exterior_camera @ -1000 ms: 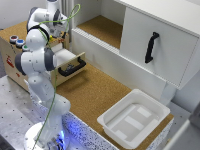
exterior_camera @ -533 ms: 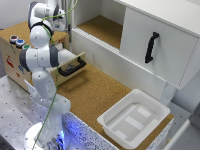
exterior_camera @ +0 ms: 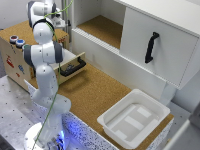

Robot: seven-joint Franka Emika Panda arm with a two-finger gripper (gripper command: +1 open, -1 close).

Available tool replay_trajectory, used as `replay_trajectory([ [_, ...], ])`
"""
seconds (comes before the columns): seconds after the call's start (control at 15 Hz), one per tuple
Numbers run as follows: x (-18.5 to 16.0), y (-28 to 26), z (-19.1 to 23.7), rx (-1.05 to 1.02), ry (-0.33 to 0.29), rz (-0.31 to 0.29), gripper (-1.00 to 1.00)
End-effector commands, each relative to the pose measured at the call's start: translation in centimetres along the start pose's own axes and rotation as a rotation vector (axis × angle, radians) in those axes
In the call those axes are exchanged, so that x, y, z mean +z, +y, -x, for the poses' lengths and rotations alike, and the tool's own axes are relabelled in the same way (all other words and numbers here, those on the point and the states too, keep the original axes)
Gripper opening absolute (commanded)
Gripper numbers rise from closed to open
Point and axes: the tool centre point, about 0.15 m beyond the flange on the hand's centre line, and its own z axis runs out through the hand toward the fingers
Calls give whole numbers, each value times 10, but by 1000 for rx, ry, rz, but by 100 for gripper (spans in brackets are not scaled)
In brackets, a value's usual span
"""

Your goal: Place the purple block on top of the yellow block

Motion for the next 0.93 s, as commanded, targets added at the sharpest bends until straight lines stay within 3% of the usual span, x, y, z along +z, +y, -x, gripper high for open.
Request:
replay_trajectory([
  [0.0,15,11,-33,-62,-155,6,-100],
  [0.07,16,12,-37,-48,-145,-11,-100],
  [0.2,22,13,-42,-46,-145,16,-100],
  [0.27,27,14,-44,-42,-157,29,100],
  [0.4,23,17,-46,-23,-131,57,100],
  [0.47,16,16,-45,-33,-122,43,100],
  [0.87,-76,-4,-18,-69,-8,23,100],
])
